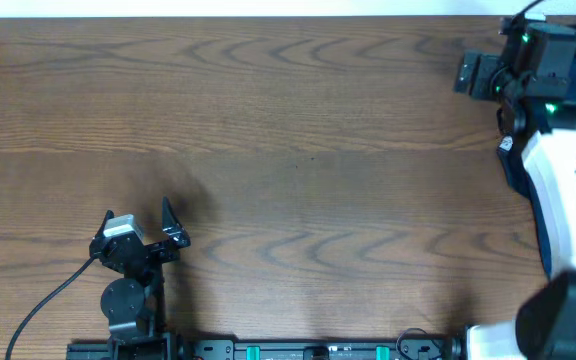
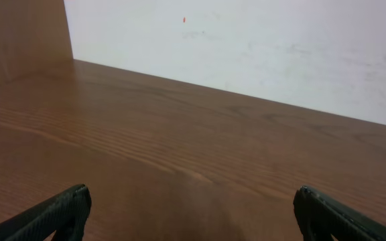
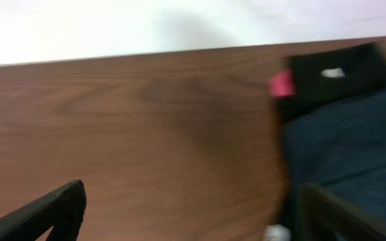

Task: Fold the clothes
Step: 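Reach the right gripper to the navy clothing pile at the right edge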

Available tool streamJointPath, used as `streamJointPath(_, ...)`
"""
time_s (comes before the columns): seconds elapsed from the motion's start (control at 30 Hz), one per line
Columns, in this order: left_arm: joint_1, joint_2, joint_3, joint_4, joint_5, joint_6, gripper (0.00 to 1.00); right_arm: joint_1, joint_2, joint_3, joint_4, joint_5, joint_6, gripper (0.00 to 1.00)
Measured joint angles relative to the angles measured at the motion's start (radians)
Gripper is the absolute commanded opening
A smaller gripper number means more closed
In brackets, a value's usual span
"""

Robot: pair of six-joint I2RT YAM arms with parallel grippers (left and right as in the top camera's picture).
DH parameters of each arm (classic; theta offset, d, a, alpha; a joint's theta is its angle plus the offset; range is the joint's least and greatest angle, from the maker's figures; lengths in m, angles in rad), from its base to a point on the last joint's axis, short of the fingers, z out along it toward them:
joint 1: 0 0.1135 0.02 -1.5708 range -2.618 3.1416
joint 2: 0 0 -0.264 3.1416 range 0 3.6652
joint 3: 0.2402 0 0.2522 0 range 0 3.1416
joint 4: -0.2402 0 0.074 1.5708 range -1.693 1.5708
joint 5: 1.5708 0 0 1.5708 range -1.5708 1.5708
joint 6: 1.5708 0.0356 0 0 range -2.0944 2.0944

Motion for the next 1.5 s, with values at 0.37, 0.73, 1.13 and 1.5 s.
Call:
streamJointPath(0.37,0.000,0.000,0.000,0.000,0.000,0.000,0.98,0.000,0.472,0.264,0.014,0.454,-0.249,0.99)
streamJointPath(0.73,0.000,0.000,0.000,0.000,0.000,0.000,0.98,-0.007,0.692,0.299,0.094,0.695,-0.366,0.94)
streamJointPath(1.13,0.000,0.000,0.000,0.000,0.000,0.000,0.98,-0.101,0.723,0.308,0.091,0.766,-0.394,0.53)
streamJointPath(1.5,0.000,0.000,0.000,0.000,0.000,0.000,0.98,-0.106,0.723,0.308,0.087,0.768,-0.387,0.26)
